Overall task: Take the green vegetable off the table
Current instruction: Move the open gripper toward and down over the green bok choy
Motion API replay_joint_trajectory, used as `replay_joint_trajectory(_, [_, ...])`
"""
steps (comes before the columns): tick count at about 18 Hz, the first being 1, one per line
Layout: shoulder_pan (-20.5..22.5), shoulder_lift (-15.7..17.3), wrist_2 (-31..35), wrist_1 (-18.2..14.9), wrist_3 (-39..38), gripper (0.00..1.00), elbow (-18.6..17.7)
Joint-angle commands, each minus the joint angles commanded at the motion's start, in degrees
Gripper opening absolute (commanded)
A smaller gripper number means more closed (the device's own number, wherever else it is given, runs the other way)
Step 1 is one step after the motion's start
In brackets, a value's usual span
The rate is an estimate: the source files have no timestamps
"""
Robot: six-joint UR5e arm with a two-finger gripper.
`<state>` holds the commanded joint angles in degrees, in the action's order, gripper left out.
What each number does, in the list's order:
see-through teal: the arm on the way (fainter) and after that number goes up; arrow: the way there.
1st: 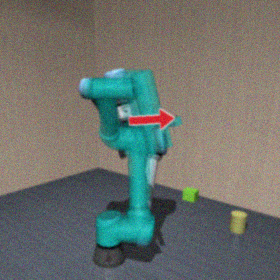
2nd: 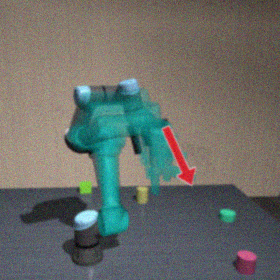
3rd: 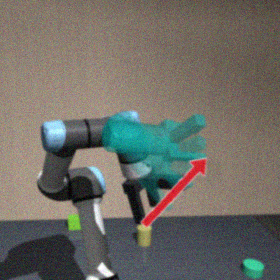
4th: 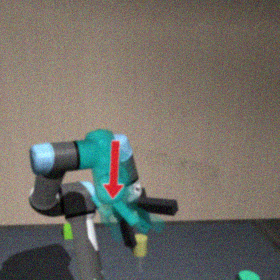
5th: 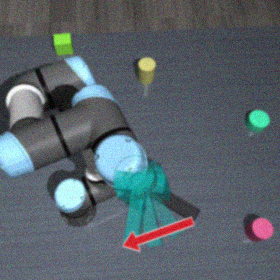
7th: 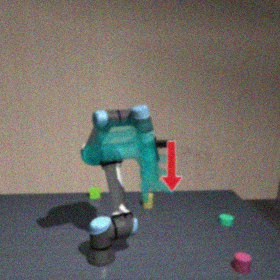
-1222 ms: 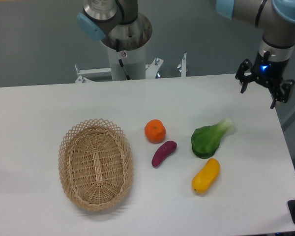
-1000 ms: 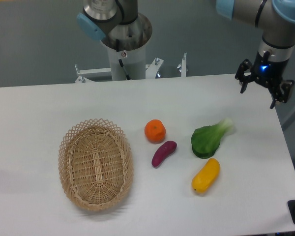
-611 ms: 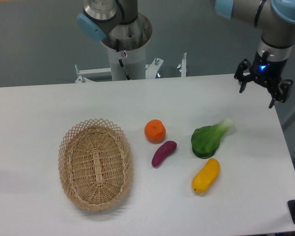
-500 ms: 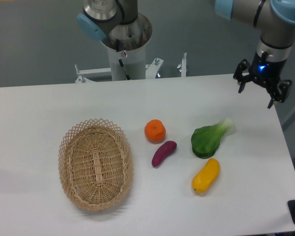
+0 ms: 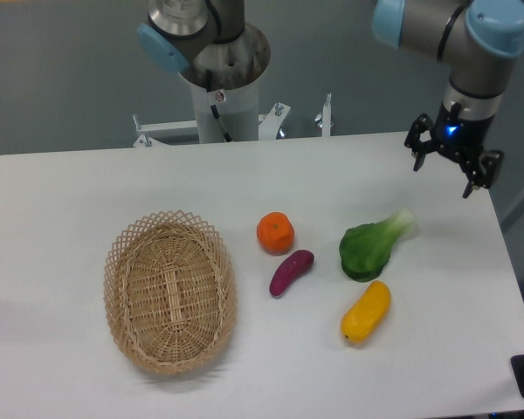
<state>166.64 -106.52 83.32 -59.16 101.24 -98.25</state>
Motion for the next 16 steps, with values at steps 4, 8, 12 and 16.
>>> replay_joint_trajectory(4, [-0.27,-3.95,1.40,4.40,2.63,1.00,-0.36])
replay_joint_trajectory(8, [-0.35,-4.84,3.78,4.49,7.04,1.00,-2.37])
replay_joint_trajectory(12, [-0.61,-5.89,3.87,6.42,7.04,1.00,-4.22])
replay_joint_trajectory(16, [-0.88,-6.86,3.87,10.28,6.96,1.00,-5.89])
